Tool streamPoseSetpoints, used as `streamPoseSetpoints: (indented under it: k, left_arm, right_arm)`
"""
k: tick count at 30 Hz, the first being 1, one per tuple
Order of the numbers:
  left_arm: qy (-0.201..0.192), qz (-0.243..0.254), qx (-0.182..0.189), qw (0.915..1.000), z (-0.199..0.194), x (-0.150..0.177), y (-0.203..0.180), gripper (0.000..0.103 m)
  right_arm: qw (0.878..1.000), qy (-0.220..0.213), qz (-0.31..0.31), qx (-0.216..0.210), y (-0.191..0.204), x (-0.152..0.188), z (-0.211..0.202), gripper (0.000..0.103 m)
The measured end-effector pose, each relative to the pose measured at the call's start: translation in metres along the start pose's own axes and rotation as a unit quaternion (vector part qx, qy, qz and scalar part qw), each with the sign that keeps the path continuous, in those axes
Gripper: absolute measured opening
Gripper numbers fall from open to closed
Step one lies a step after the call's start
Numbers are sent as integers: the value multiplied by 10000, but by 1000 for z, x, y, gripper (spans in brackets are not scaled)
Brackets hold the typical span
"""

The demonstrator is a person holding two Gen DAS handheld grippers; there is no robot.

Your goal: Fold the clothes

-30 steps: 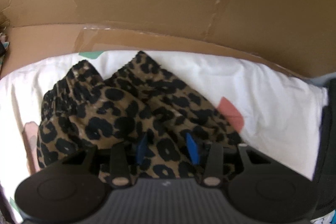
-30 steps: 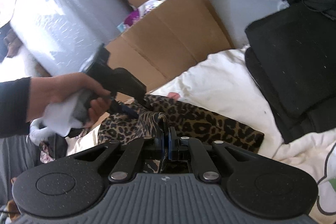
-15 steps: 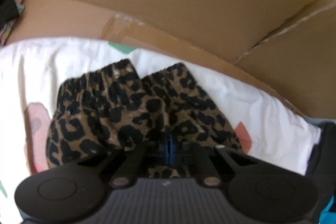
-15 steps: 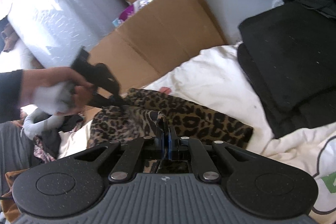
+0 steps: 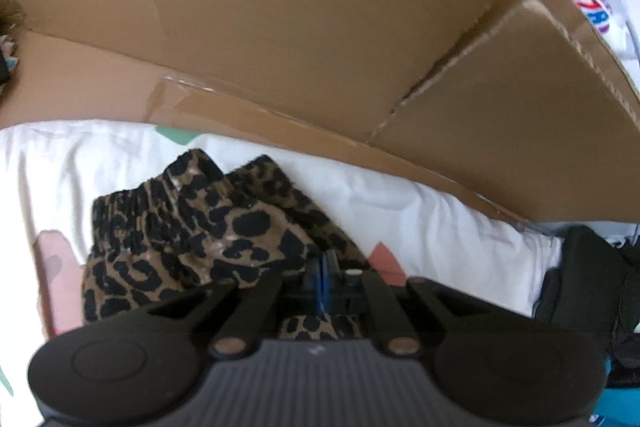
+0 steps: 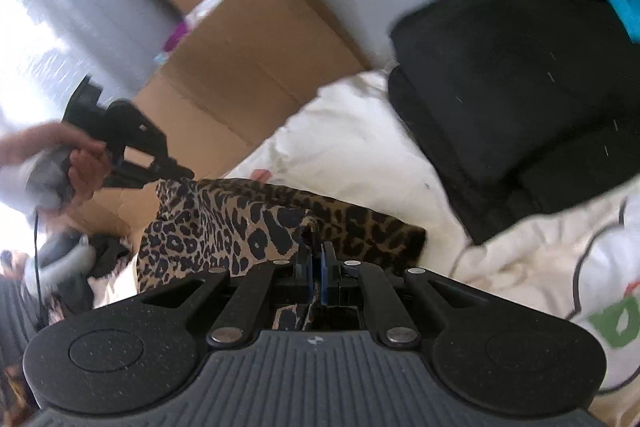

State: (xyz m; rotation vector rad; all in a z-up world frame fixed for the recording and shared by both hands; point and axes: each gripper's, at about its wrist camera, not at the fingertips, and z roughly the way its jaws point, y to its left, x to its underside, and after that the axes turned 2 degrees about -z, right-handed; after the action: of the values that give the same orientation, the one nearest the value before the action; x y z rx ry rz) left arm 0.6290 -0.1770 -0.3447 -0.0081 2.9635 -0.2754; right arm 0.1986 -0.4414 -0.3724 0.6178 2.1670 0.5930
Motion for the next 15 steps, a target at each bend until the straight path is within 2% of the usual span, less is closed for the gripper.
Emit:
streamPoseSetpoints:
  k: [9, 15]
  left_arm:
    - [59, -28, 113, 9999, 36, 4, -2, 1]
    - [71, 44, 219, 9997, 37, 2, -5, 1]
  right_arm:
    - [9985, 241, 445, 197, -33, 2, 22, 2]
    - [9986, 204, 435, 229, -35, 0, 20, 2]
